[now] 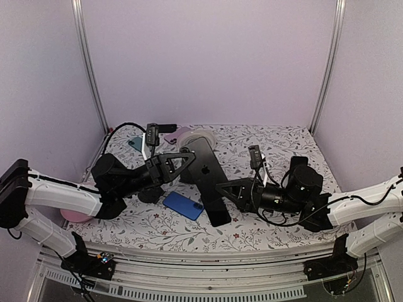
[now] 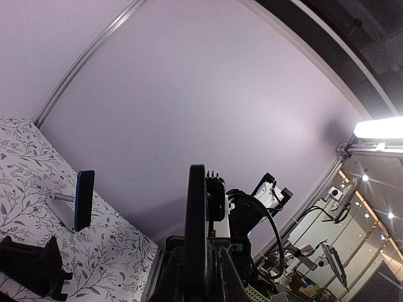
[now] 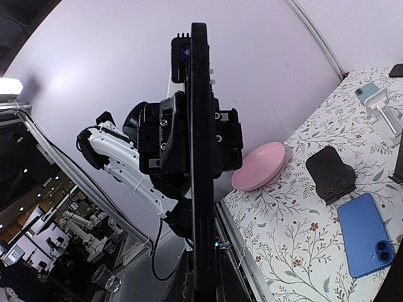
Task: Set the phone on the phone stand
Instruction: Pass from the left arm to the right
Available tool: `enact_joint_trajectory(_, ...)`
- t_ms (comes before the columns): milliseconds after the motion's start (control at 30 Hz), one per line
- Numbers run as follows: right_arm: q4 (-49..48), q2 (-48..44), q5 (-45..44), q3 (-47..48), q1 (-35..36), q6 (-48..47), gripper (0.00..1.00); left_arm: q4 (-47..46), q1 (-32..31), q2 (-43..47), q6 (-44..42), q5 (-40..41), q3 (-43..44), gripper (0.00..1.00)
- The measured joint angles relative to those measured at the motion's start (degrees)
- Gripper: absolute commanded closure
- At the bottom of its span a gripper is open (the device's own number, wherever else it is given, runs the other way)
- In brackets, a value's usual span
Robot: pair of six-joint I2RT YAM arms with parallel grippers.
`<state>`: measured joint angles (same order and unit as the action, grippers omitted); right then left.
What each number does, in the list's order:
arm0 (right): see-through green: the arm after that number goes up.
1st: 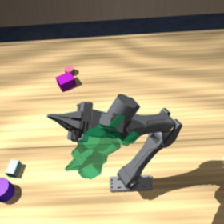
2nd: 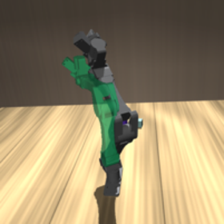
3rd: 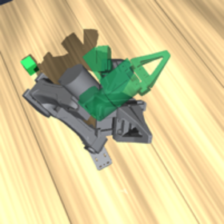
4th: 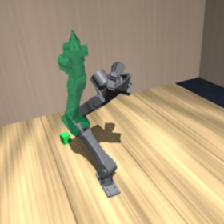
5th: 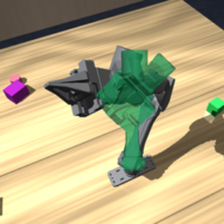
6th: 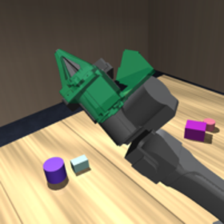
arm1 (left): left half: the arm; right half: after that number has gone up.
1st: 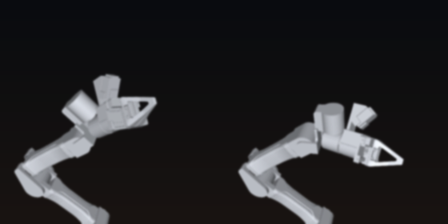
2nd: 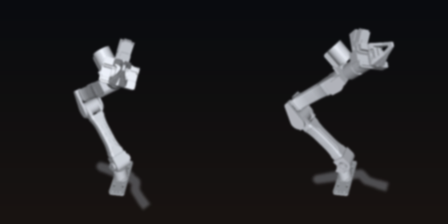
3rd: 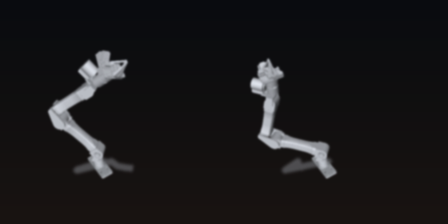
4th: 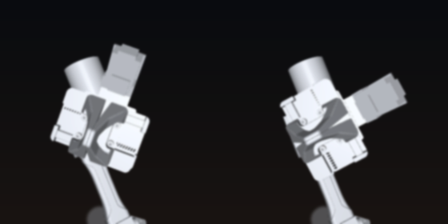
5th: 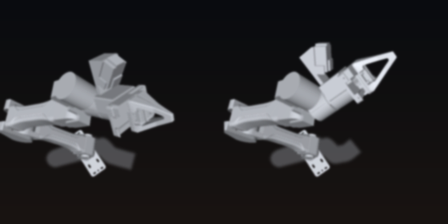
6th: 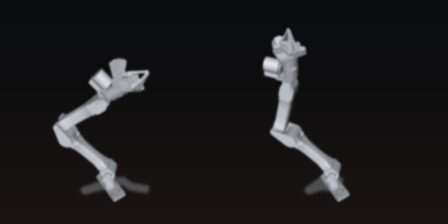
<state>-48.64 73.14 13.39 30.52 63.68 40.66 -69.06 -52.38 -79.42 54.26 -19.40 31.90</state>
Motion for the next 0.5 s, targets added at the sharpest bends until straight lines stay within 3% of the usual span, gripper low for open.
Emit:
enact_joint_trajectory(33,0.1,-0.1,0.0,0.2,0.0,-0.1,0.98,-0.3,0.0,0.0,0.0,-0.1,0.0,0.97)
enact_joint_trajectory(100,1.1,-0.5,0.0,0.6,0.0,-0.2,0.98,-0.4,0.0,0.0,-0.1,0.0,0.1,0.83)
enact_joint_trajectory(300,7.7,-1.6,-2.8,1.9,0.3,-3.7,0.98,3.3,0.0,0.0,-0.9,3.3,0.3,0.21)
enact_joint_trajectory(367,11.1,-2.4,-4.5,2.1,0.4,-5.3,0.98,5.7,0.0,0.2,-1.2,5.0,0.3,0.12)
enact_joint_trajectory(500,18.0,-4.2,-9.0,3.3,0.5,-9.0,0.98,13.1,-0.1,1.0,-1.6,8.8,1.1,0.09)
